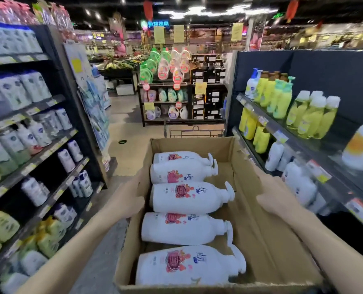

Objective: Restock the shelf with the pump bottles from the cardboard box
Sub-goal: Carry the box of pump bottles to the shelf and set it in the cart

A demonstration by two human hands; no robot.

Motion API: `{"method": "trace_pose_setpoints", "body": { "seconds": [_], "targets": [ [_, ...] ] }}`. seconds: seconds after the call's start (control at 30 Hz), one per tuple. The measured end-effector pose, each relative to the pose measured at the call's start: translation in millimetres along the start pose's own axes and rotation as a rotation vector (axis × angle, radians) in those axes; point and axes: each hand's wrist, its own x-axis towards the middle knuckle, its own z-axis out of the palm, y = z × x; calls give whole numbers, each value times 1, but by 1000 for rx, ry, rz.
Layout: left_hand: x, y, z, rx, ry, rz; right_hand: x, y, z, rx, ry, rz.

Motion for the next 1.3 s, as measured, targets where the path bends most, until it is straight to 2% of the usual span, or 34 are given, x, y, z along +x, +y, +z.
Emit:
{"method": "trace_pose_setpoints", "body": {
  "seconds": [0.2, 0.43, 0.6, 0.77, 0.87, 0.93, 1.2, 1.3],
  "targets": [
    [163, -31, 18, -13, -57, 5, 137, 41, 61, 105, -51, 139],
    [301, -42, 47, -133, -73, 21, 251, 72, 110, 113, -48, 244],
    [407, -44, 83, -186, -74, 128, 346, 125, 170, 162, -95, 296],
    [492, -77, 142, -306, -70, 35, 413, 169, 228, 142, -101, 325],
    [526, -92, 177, -362, -67, -29, 439, 185, 261, 158, -111, 362],
    [542, -100, 196, -354, -87, -51, 448, 192, 285, 253, -132, 386],
    [568, -170, 273, -163, -202, -273, 444, 209, 387, 317, -252, 512],
    [569, -190, 297, -126, -187, -348, 436, 210, 421, 297, -280, 540]
  ]
}}
